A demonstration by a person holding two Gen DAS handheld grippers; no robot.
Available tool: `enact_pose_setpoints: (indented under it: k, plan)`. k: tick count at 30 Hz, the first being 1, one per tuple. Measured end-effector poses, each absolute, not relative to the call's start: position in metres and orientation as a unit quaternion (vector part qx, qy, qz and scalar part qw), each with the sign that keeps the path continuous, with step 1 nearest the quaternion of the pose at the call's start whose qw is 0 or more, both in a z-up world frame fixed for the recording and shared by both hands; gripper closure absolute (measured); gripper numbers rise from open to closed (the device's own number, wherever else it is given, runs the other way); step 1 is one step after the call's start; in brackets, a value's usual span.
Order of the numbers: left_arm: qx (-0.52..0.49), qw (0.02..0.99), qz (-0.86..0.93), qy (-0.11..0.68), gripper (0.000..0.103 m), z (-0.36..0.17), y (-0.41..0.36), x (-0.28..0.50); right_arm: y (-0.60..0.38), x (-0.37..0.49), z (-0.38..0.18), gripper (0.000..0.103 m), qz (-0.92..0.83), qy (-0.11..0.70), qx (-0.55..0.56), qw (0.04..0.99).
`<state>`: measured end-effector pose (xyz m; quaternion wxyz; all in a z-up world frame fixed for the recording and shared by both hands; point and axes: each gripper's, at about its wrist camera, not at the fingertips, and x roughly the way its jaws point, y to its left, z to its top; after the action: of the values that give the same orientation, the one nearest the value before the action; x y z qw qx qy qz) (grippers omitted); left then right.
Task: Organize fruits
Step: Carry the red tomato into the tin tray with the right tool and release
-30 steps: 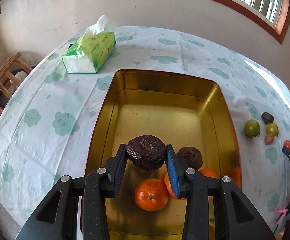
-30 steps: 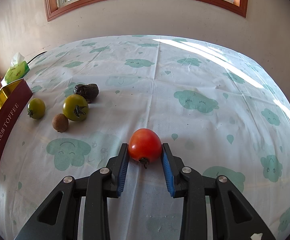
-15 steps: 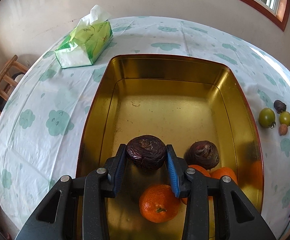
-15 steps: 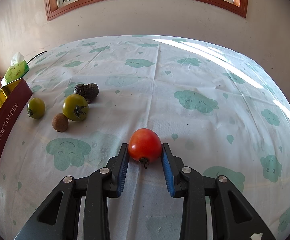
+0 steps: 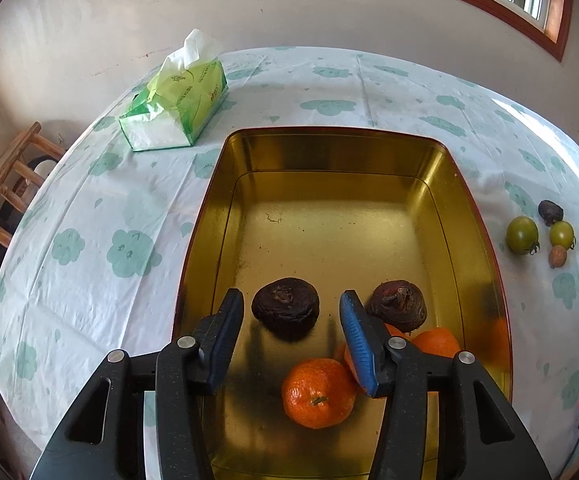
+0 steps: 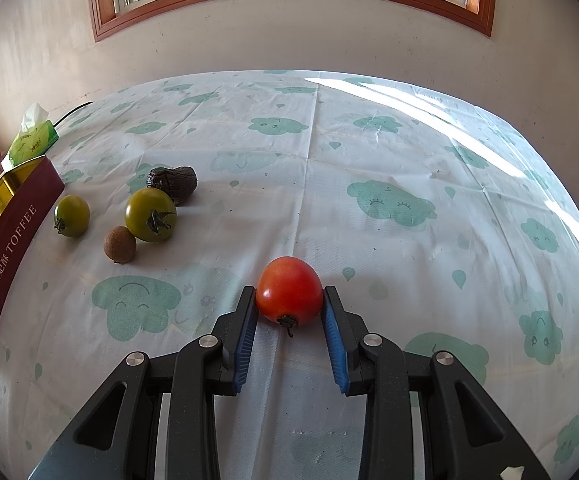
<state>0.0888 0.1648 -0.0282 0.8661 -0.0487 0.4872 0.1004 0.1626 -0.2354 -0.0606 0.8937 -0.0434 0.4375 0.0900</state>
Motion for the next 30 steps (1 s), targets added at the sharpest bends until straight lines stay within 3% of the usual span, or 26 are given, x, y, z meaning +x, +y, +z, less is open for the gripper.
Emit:
enact_pose_setpoints:
  k: [30]
  plan:
    - [-0.057,0.883,0.096,0.456,0.042,-0.014,0.141,0.027,-0.201,0.152,-0.041,0.074,0.101,0.438,-0.048,0.892]
